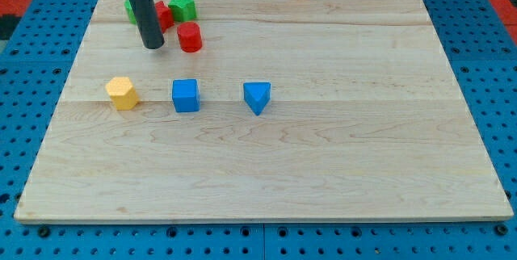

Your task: Push red star into the green star

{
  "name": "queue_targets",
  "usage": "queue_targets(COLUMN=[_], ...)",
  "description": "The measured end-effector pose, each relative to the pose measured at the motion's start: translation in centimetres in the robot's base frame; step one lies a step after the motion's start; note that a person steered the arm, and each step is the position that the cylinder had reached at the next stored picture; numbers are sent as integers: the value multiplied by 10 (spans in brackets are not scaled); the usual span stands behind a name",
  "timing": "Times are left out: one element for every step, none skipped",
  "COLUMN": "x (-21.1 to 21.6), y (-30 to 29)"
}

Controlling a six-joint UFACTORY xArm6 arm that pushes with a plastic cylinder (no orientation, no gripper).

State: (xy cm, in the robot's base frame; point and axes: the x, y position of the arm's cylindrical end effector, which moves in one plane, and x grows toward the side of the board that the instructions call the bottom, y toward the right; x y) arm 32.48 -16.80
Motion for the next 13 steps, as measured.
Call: queue_targets(x=[-16, -44, -52, -52, -51, -56, -42, -27, -32, -39, -49, -49, -44], y=[-1, -12, -12, -12, -55, -72, -72, -36, -7, -18, -23, -23, -11])
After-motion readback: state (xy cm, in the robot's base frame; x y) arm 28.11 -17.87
